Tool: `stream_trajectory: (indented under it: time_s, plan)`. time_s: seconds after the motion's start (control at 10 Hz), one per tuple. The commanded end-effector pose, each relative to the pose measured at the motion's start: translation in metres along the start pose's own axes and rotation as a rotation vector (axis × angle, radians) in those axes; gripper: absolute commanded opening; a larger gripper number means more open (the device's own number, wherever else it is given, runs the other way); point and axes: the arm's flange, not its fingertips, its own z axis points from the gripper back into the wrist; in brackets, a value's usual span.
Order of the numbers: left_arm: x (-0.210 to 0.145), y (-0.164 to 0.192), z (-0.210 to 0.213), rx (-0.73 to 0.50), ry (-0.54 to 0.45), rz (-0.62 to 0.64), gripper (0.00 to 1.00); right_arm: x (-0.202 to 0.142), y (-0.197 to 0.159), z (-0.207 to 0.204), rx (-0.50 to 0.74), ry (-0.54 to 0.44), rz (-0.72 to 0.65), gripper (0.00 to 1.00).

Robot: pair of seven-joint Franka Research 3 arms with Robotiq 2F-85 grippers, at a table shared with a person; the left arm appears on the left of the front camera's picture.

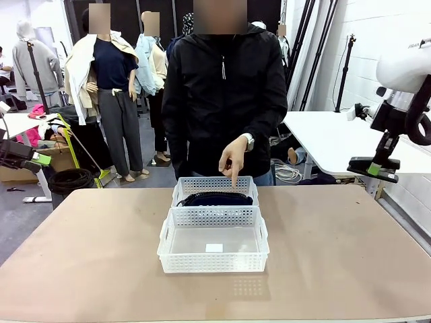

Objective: Distribute items into two baskets.
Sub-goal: Pick up the Stapler that the person points to, then place the picked Stapler into the Organizing basket as instructed by the person.

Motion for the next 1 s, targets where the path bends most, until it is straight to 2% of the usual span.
stream_trajectory:
  time_s: [0.0, 0.9]
  plan:
    - [-0.0005, -0.0013, 0.0021, -0.002, 0.007, 0.002, 1.0, 0.0025, -0.0033, 0.0015, -0.007, 0.003, -0.004, 0.0]
    - [-0.0005, -0.0013, 0.0021, -0.002, 0.007, 0.002, 1.0, 0.0025, -0.0033, 0.0015, -0.007, 0.003, -0.004, 0.0]
